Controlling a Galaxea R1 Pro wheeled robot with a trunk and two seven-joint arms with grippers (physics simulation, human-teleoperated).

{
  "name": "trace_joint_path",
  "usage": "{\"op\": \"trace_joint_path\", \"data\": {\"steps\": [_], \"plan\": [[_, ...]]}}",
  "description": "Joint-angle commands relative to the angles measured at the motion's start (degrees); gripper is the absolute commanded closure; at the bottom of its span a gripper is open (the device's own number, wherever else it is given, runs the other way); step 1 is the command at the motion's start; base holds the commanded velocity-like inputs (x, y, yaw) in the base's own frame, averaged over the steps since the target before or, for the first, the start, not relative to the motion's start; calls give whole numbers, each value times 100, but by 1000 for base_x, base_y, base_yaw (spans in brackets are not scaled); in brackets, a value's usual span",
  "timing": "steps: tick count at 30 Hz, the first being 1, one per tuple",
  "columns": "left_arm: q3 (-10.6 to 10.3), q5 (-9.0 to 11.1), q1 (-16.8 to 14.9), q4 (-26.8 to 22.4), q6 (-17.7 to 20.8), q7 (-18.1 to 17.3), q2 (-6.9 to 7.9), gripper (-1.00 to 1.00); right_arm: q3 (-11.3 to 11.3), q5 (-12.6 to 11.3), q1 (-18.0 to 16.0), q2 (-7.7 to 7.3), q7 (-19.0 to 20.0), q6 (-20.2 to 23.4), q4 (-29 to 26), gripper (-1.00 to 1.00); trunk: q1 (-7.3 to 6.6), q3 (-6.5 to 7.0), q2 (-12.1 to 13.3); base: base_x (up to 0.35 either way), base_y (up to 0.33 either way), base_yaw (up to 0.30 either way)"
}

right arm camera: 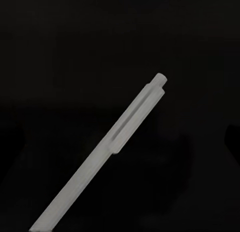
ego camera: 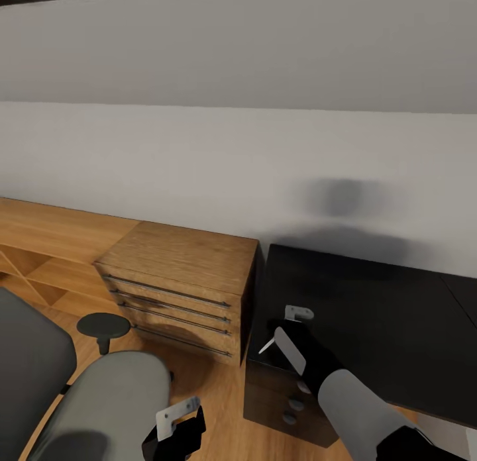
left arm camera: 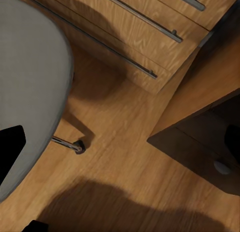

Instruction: In the bedroom, organize the workspace by keeping the computer under the desk, ensuring the monitor is on the desk, placing the keyboard on the desk next to the monitor, placing the mouse on the desk next to the keyboard, moving the folder from the swivel chair onto the desk next to the mouse, stacking the notebook on top of the folder with the pen on top of the notebook, and positioning the swivel chair next to the desk.

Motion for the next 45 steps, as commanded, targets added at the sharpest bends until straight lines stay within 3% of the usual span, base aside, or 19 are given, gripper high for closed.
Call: {"op": "trace_joint_path", "data": {"steps": [1, 45], "plan": [[-4, 31, -1, -10, 20, 32, 0, -100, 30, -39, -5, -4, -44, 22, 10, -100, 1, -5, -4, 0, 0, 0], [-28, 39, -1, -13, 20, 41, -10, -100, 48, -6, -5, 5, -21, 6, 219, -100, 1, -5, -4, 0, 0, 0]]}}
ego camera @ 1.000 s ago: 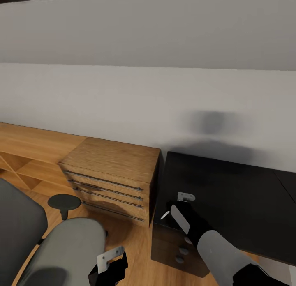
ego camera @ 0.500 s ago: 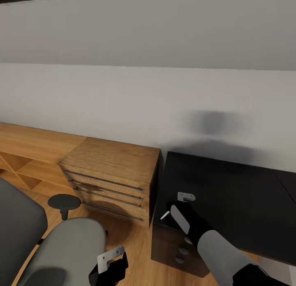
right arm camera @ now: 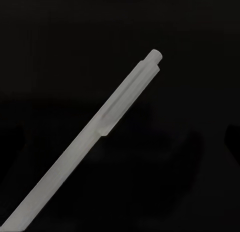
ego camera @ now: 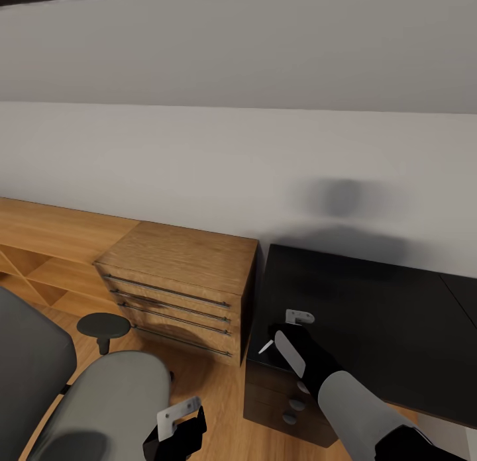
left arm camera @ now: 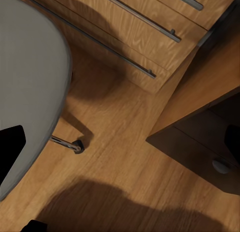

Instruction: In the bedroom, organize the workspace by keeping the computer under the desk, ensuring the monitor is on the desk, placing the keyboard on the desk next to the monitor, placing the mouse on the desk next to the keyboard, moving the folder from the swivel chair onto the desk next to the mouse, stacking the notebook on top of the folder with the pen on top of the notebook, and positioning the swivel chair next to the desk.

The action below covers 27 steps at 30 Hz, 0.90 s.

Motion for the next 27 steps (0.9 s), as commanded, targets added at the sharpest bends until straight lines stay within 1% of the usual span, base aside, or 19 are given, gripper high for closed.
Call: {"op": "trace_joint_path", "data": {"steps": [1, 9, 14, 20, 23, 27], "plan": [[-5, 31, -1, -10, 20, 32, 0, -100, 37, -40, -4, -4, -42, 23, -10, -100, 1, -5, -4, 0, 0, 0], [-4, 31, -1, -8, 20, 32, 0, -100, 100, -38, -4, 6, -17, 22, -22, -100, 1, -5, -4, 0, 0, 0], [-6, 31, -1, -11, 19, 32, 0, -100, 182, -21, -4, 35, -12, 22, -28, -100, 1, -5, -4, 0, 0, 0], [-8, 31, -1, -10, 20, 32, 0, -100, 397, -8, -4, 58, -10, 22, -32, -100, 1, -5, -4, 0, 0, 0], [-8, 31, -1, -11, 18, 32, 0, -100, 575, -7, -4, 64, -10, 22, -33, -100, 1, -5, -4, 0, 0, 0], [-8, 31, -1, -13, 16, 32, 0, -100, 608, -9, -4, 62, -10, 22, -33, -100, 1, -5, -4, 0, 0, 0]]}}
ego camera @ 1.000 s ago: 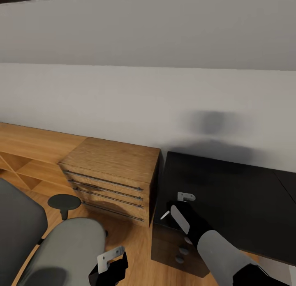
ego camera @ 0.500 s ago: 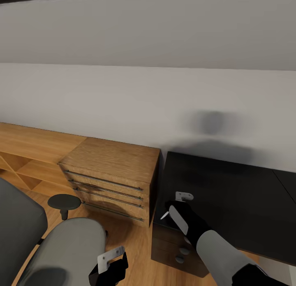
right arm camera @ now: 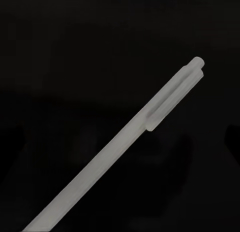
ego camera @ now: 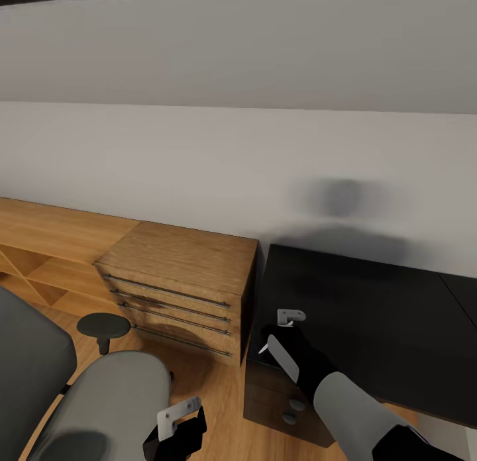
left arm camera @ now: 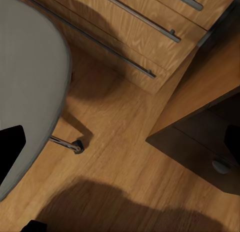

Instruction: In the bedroom, organize the workspace by keeping the computer under the desk, ensuring the monitor is on the desk, placing the keyboard on the desk next to the monitor, placing the mouse on the desk next to the keyboard, moving the folder from the swivel chair onto the desk next to the mouse, stacking the notebook on top of the folder with the pen on top of the notebook, and positioning the swivel chair next to the desk.

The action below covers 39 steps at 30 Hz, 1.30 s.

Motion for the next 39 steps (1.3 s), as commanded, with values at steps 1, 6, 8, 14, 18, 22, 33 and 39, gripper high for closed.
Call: {"op": "trace_joint_path", "data": {"steps": [1, 6, 8, 14, 18, 22, 33, 39], "plan": [[-4, 31, -1, -8, 20, 32, 0, -100, 43, -41, -5, -5, -46, 24, -10, -100, 1, -5, -4, 0, 0, 0], [-61, 24, -1, -13, 16, 34, 0, -100, 63, -42, -5, -6, -45, -8, -21, -100, 1, -5, -4, 0, 0, 0], [-70, 30, 17, -8, 6, 28, -66, -100, 129, 25, -71, 4, 20, -73, 45, -100, 1, -5, -4, 0, 0, 0], [-67, 30, 17, -15, 1, 34, -141, -100, 117, 32, -70, 22, 0, -64, 150, -100, 1, -5, -4, 0, 0, 0], [-70, 31, 17, -19, -6, 34, -138, -100, 108, 24, -73, 6, -22, -64, 184, -100, 1, -5, -4, 0, 0, 0], [-72, 31, 17, -21, -9, 37, -129, -100, 104, 21, -75, -6, -31, -64, 211, -100, 1, -5, -4, 0, 0, 0], [-74, 31, 17, -22, -11, 39, -124, -100, 101, 19, -76, -15, -37, -64, 229, -100, 1, -5, -4, 0, 0, 0], [-78, 31, 17, -22, -11, 37, -123, -100, 101, 19, -76, -15, -37, -64, 229, -100, 1, -5, -4, 0, 0, 0]]}}
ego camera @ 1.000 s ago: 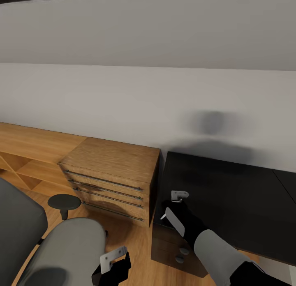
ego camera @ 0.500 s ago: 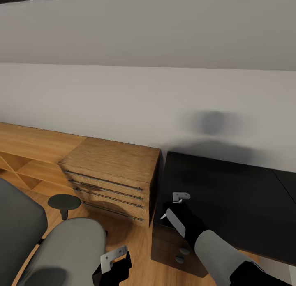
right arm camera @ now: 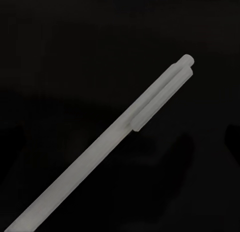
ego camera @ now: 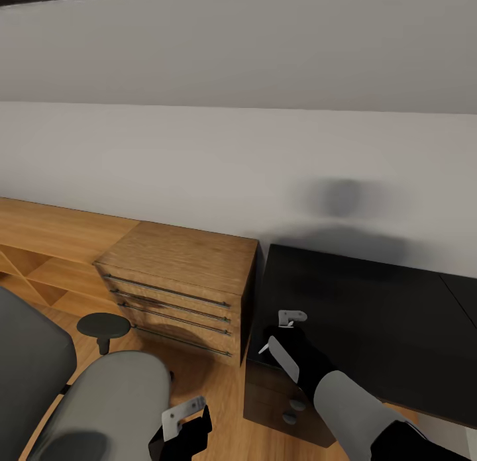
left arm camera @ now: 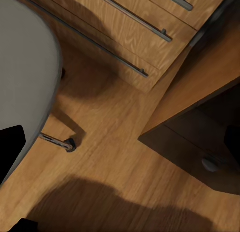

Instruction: In the bedroom, organize the workspace by keeping the computer under the desk, ensuring the monitor is on the desk, placing the keyboard on the desk next to the monitor, placing the mouse on the desk next to the keyboard, moving the folder from the swivel chair onto the desk next to the mouse, stacking the notebook on top of the folder with the pen on top of the notebook, and positioning the swivel chair next to the desk.

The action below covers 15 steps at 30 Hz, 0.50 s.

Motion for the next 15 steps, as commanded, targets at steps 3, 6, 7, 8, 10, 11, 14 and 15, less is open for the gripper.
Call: {"op": "trace_joint_path", "data": {"steps": [3, 6, 7, 8, 10, 11, 14, 15], "plan": [[-6, 31, -1, -10, 20, 29, -1, -100, 38, -40, -5, -5, -45, 26, -8, -100, 1, -5, -4, 0, 0, 0], [-8, 31, -1, -10, 20, 27, 0, -100, 38, -40, -5, -5, -45, 26, -8, -100, 45, -41, -85, 0, 0, 0], [-8, 31, -1, -10, 20, 27, 0, -100, 38, -40, -5, -5, -45, 26, -8, -100, 67, -59, -125, 0, 0, 0], [-8, 31, -1, -10, 20, 27, 0, -100, 38, -40, -5, -5, -45, 26, -8, -100, 89, -77, -165, 0, 0, 0], [-8, 31, -1, -10, 20, 27, 0, -100, 38, -40, -5, -5, -45, 26, -7, -100, 133, -113, -245, 0, 0, 0], [-8, 31, -1, -10, 20, 27, 0, -100, 38, -40, -5, -5, -45, 26, -5, -100, 133, -113, -245, 0, 0, 0], [-8, 31, -1, -10, 20, 28, 0, -100, 38, -40, -5, -5, -45, 26, -2, -100, 133, -113, -245, 0, 0, 0], [-8, 31, -1, -10, 20, 27, 0, -100, 38, -40, -5, -5, -45, 26, -1, -100, 133, -113, -245, 0, 0, 0]]}}
